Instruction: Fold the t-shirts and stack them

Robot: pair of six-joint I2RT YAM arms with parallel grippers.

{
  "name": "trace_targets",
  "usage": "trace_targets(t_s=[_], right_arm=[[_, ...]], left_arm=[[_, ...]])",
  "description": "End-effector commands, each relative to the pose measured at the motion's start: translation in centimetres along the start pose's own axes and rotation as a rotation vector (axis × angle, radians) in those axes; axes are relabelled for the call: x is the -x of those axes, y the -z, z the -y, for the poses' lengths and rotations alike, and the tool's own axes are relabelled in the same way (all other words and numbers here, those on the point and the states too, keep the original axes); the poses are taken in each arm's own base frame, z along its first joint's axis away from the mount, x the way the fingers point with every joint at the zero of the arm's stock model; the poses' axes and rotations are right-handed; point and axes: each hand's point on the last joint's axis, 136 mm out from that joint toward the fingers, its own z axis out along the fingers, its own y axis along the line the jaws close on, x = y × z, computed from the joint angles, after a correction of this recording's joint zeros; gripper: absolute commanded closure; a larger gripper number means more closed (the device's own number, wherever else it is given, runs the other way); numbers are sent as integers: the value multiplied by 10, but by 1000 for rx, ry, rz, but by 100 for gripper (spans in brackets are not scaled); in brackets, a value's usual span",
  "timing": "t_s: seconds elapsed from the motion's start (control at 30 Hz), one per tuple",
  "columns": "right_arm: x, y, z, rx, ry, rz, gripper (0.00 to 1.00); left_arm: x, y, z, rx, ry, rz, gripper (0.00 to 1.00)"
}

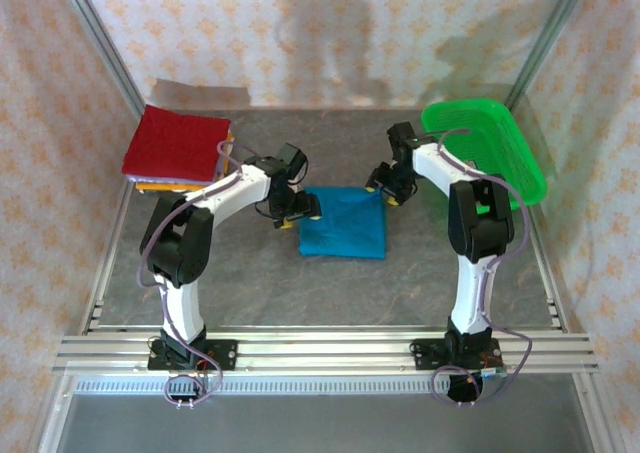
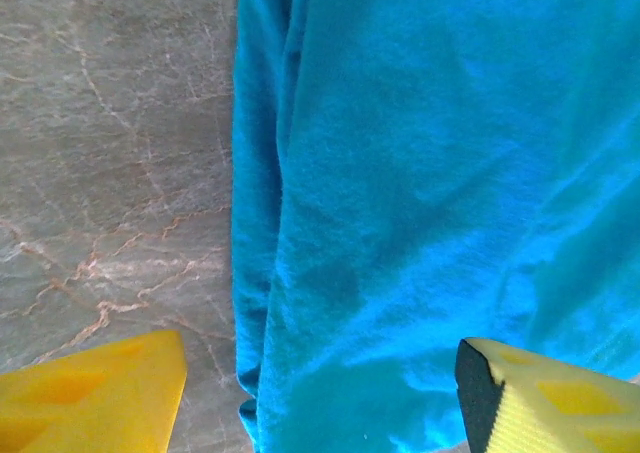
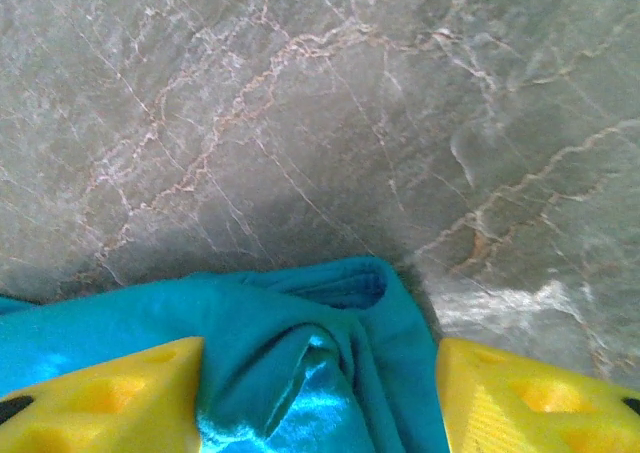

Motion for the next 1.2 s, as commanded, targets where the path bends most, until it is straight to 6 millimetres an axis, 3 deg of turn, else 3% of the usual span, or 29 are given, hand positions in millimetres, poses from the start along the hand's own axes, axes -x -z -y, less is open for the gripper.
trace_targets(t_s=[0.0, 0.37, 0.63, 0.97, 1.07, 1.17], right_arm=[[-6, 39, -5, 13, 49, 44, 39], [-34, 67, 3, 38, 79, 40, 39], [-37, 74, 4, 50, 85, 42, 39], [-39, 88, 16, 64, 64, 59, 39], [-44, 92, 21, 61, 62, 62, 39], [-51, 97, 25, 61, 64, 62, 39]], left_arm=[[1, -16, -8, 51, -26, 3, 26], [-9, -42, 14, 76, -147, -25, 28], [-14, -54, 6, 246, -216, -32, 33], [-21, -78, 5, 204, -212, -36, 86], [-19, -81, 1, 184, -208, -48, 92], [-4, -63, -6, 220, -247, -27, 100]])
